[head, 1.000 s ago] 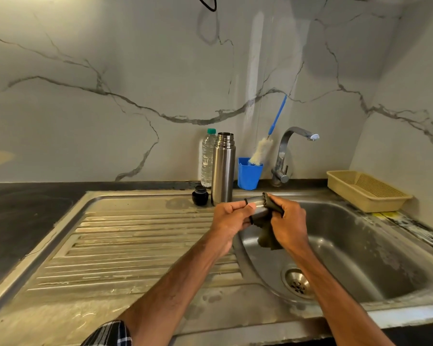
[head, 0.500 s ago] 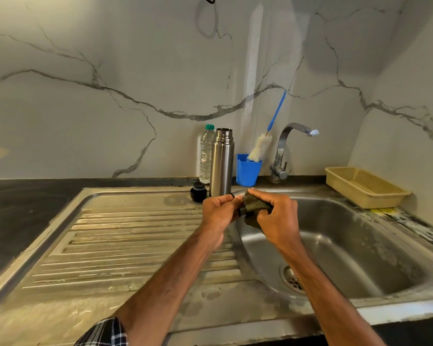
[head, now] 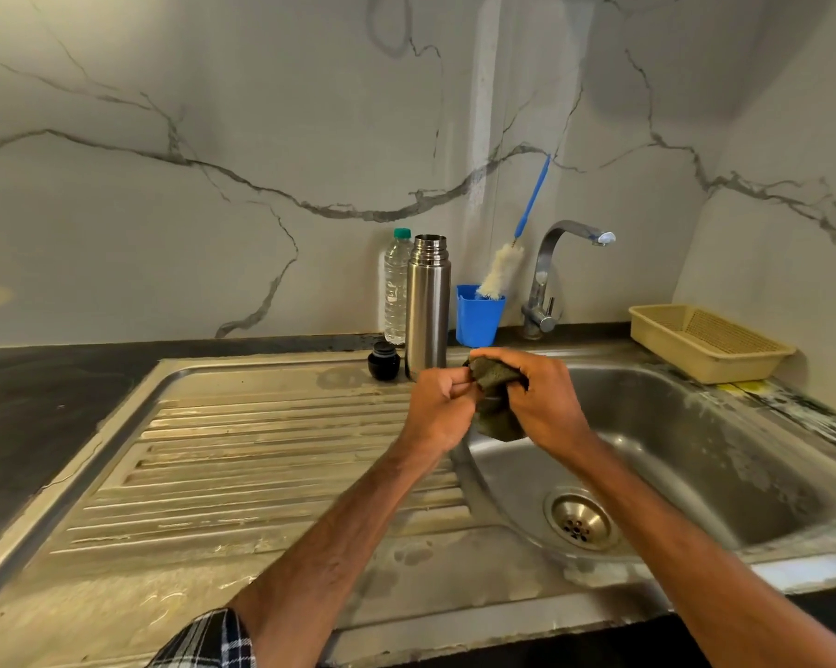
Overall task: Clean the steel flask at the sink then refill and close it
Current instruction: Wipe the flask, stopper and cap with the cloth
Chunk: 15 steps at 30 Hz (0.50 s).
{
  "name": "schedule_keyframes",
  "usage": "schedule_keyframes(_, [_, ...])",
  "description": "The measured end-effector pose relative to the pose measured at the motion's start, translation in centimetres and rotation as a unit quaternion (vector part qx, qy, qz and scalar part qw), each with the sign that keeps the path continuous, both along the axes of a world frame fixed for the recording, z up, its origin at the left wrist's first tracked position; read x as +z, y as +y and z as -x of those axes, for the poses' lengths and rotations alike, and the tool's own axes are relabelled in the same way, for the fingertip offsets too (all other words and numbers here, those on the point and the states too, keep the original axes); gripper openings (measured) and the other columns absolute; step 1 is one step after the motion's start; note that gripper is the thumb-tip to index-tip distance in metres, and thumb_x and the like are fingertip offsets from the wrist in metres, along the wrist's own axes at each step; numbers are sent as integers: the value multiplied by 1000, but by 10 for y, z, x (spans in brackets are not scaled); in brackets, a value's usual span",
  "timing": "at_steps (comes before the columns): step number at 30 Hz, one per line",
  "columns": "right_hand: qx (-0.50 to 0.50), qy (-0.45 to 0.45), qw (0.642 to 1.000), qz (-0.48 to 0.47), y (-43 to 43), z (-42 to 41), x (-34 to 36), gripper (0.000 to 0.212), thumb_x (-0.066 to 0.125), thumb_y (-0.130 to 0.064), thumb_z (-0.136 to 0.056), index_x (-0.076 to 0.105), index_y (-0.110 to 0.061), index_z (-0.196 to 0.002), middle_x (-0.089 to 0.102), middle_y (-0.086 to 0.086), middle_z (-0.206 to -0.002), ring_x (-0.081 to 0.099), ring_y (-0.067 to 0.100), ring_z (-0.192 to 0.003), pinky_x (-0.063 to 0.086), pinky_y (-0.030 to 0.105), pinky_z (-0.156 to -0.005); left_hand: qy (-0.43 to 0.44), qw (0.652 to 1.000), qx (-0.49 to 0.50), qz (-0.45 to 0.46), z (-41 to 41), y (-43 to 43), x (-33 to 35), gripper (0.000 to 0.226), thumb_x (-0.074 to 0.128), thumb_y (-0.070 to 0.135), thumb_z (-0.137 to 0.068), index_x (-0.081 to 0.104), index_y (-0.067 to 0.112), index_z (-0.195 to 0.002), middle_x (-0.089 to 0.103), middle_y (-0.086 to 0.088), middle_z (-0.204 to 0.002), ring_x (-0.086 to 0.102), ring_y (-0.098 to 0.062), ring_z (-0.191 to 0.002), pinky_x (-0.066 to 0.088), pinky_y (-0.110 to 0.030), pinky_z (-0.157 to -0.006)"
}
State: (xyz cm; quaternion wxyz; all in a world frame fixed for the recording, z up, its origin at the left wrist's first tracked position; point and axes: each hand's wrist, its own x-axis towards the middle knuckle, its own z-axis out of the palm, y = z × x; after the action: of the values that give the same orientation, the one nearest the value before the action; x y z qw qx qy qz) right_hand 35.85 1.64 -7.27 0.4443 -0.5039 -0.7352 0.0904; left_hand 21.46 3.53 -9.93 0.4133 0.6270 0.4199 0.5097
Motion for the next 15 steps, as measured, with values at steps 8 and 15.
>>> schedule_keyframes(8, [32, 82, 987, 133, 1, -20, -13, 47, 51, -5, -100, 57, -41, -130, 59, -7, -131, 54, 4, -116, 43, 29, -102, -7, 1000, 4, 7, -7, 1, -2, 14, 64, 10, -98, 77, 8, -92, 76, -22, -90, 73, -33, -82, 59, -39, -83])
schedule_keyframes(15, [10, 4, 998, 68, -13, -20, -20, 68, 53, 15, -87, 49, -29, -139, 63, -4, -121, 62, 3, -102, 54, 14, -78, 21, 999, 45, 2, -3, 9, -4, 25, 65, 8, -97, 70, 15, -74, 72, -13, -75, 68, -26, -77, 57, -54, -85])
